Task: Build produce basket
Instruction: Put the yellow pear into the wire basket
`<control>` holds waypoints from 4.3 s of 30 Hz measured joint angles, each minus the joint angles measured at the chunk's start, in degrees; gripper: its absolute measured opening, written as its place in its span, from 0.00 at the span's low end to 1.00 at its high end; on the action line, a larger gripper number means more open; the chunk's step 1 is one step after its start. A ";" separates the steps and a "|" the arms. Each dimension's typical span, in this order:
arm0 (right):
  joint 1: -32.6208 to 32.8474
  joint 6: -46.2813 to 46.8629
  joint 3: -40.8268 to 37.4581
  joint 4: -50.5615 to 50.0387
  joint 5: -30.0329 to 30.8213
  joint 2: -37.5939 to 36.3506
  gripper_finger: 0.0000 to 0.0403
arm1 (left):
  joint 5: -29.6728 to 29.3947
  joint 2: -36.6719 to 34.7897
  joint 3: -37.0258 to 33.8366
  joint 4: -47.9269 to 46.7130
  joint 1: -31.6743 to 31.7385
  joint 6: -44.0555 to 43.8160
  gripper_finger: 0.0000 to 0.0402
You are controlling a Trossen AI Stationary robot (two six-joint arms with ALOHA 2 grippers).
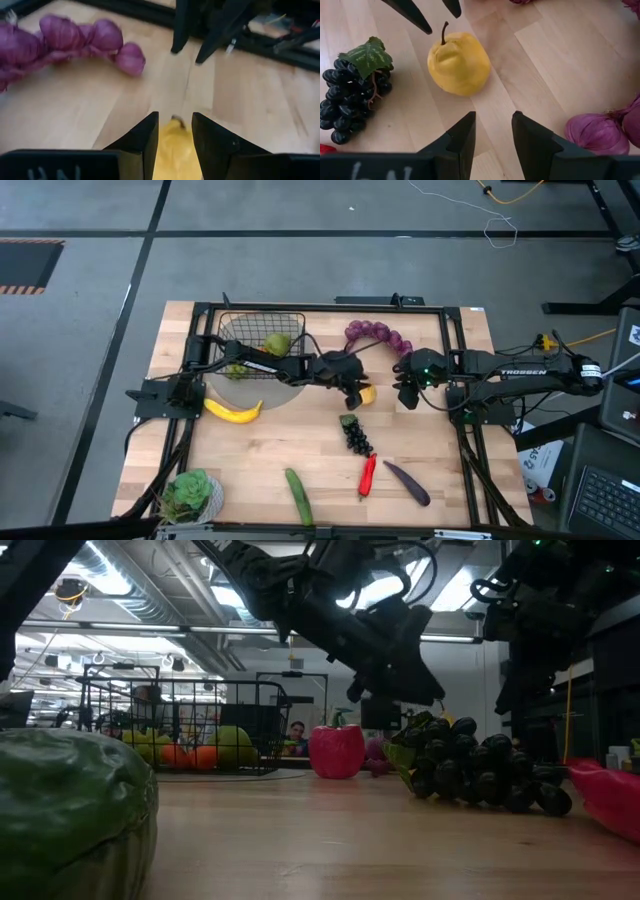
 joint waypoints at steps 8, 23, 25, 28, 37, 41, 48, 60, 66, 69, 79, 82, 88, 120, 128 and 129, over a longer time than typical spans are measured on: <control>0.00 -0.02 0.00 -0.08 -0.10 0.00 0.32 | -0.06 -0.02 0.00 1.55 0.02 0.00 0.28; 0.00 -0.02 0.00 -0.10 -0.15 0.00 0.32 | -1.59 -0.02 0.00 1.48 -1.18 0.35 0.28; 0.00 -0.02 0.00 -0.10 -0.13 0.00 0.32 | -1.64 -0.02 0.00 1.44 -1.14 0.31 0.28; 0.00 0.06 0.00 -0.10 -0.13 0.00 0.32 | -1.64 -0.02 0.00 1.42 -1.11 0.00 0.28; 0.00 0.00 0.00 -0.10 0.02 0.00 0.32 | -1.64 -0.02 0.02 1.39 -1.29 -0.04 0.28; 0.00 -0.02 0.00 -0.08 0.02 0.00 0.32 | -1.76 0.64 0.09 0.59 -1.43 -0.04 0.28; 0.00 -0.02 0.00 -0.08 0.02 0.00 0.32 | -6.14 0.79 0.07 1.01 -1.73 -0.57 0.28; 0.00 -0.04 0.00 -0.06 0.00 0.00 0.32 | -5.34 0.79 0.08 3.13 -1.92 -0.63 0.28; 0.00 -0.04 0.00 -0.06 -0.02 0.00 0.32 | -9.32 0.79 0.07 2.99 -2.83 -1.20 0.28; 0.00 -0.04 0.00 -0.06 -0.02 -0.02 0.32 | -10.23 0.79 0.07 2.73 -3.36 -1.11 0.28; 0.00 -0.04 0.00 -0.06 -0.03 0.00 0.32 | -11.47 0.81 0.07 0.73 -3.32 -1.20 0.28; -0.01 -0.04 0.00 -0.06 -0.04 0.00 0.32 | -11.50 0.81 0.07 0.70 -3.34 -1.41 0.28; -0.01 -0.03 0.00 -0.04 -0.04 -0.01 0.32 | -11.60 0.81 0.07 0.69 -3.56 -1.49 0.28; 0.00 0.22 0.00 -0.06 -0.15 -0.02 0.32 | -11.57 0.87 0.00 4.64 -3.91 -1.65 0.28; 0.00 1.57 -0.01 -0.06 -0.17 -0.01 0.32 | -11.47 0.87 0.00 4.50 -3.92 -1.64 0.28; -0.02 1.57 -0.02 -0.06 -0.17 0.00 0.32 | -11.06 0.87 0.00 4.48 -3.93 -1.65 0.28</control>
